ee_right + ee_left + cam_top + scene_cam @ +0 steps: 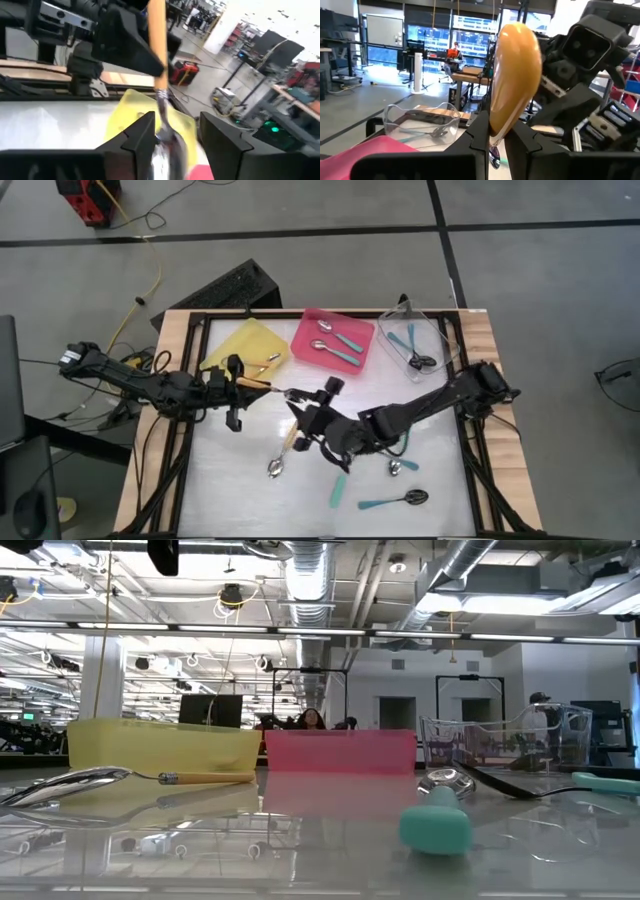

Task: Sort silverware by color (type)
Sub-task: Put the yellow spoon into the yellow bin

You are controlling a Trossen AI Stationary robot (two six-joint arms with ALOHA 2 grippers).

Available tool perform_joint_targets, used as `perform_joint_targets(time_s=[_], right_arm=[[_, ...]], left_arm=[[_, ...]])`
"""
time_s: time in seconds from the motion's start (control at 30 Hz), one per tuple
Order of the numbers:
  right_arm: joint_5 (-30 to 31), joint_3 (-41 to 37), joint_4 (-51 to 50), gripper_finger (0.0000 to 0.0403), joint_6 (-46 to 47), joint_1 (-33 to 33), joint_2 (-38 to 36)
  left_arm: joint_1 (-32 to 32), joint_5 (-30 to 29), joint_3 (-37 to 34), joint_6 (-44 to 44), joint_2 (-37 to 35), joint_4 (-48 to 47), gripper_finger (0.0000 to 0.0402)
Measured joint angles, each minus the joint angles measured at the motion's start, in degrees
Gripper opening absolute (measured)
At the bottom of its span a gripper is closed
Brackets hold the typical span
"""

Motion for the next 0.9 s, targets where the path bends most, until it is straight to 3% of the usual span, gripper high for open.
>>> perform_joint_targets(time_s=[0.27,0.37,0.7,0.8,0.9], right_arm=[[3.85,0.0,-14.07,0.0163,0.81,6.73,-8.77],[4.42,0.0,-22.4,0.0157,5.14,8.17,-13.23],[4.59,0.0,-62.1,0.0146,32.18,9.13,-23.66],[8.29,-1.97,-71.0,0.0146,42.31,10.45,-25.03],[13.36,-8.8,-73.15,0.0147,49.48,13.18,-27.15]], left_arm=[[0.38,0.21,0.0,-0.15,-3.22,-0.59,0.002],[0.52,0.36,0.0,-0.26,-5.58,-2.72,0.002],[1.2,0.2,0.0,-1.26,-12.86,-8.92,0.002],[1.2,0.18,0.0,-1.28,-14.79,-10.7,0.002],[1.19,0.13,0.0,-1.4,-16.31,-12.01,0.002]])
